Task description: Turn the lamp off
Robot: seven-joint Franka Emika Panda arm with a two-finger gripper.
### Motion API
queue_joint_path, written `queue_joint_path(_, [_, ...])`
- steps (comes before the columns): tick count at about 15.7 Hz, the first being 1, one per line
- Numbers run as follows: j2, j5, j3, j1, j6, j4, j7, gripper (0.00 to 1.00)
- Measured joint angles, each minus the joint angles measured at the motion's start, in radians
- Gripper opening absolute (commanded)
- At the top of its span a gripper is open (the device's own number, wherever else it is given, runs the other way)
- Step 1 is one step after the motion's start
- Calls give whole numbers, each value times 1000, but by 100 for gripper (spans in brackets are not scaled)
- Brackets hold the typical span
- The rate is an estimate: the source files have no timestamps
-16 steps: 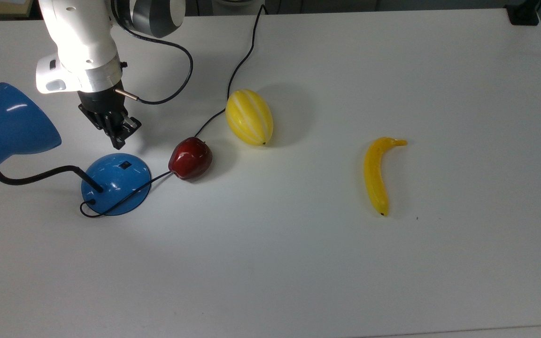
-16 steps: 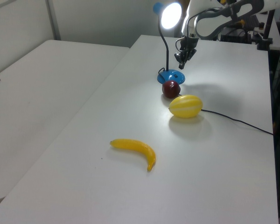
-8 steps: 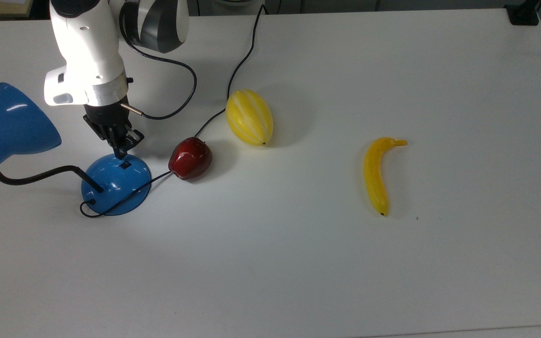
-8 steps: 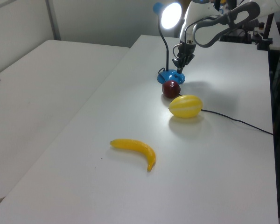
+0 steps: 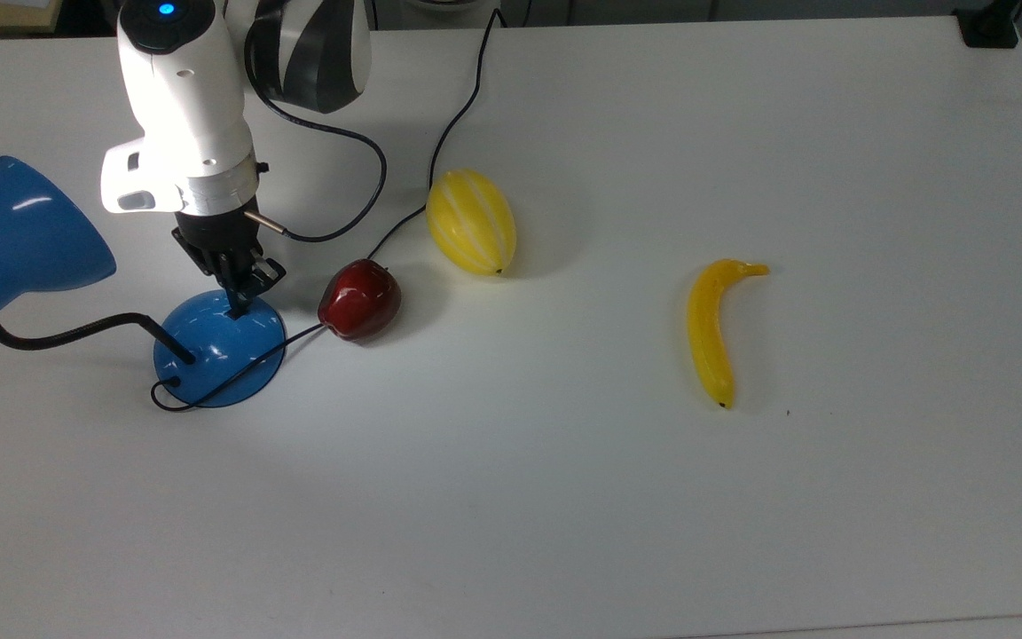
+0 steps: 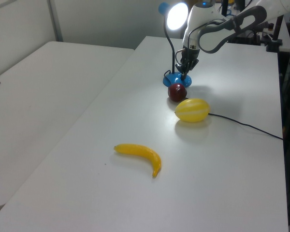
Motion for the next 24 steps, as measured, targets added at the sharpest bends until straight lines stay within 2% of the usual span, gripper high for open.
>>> queue_joint_path(7, [6,-14,0,1,0,0,4,0])
queue_joint_path(12, [9,-57,0,9,0,-1,31,0])
queue_joint_path(24, [3,-58,0,10,-40,2,32,0])
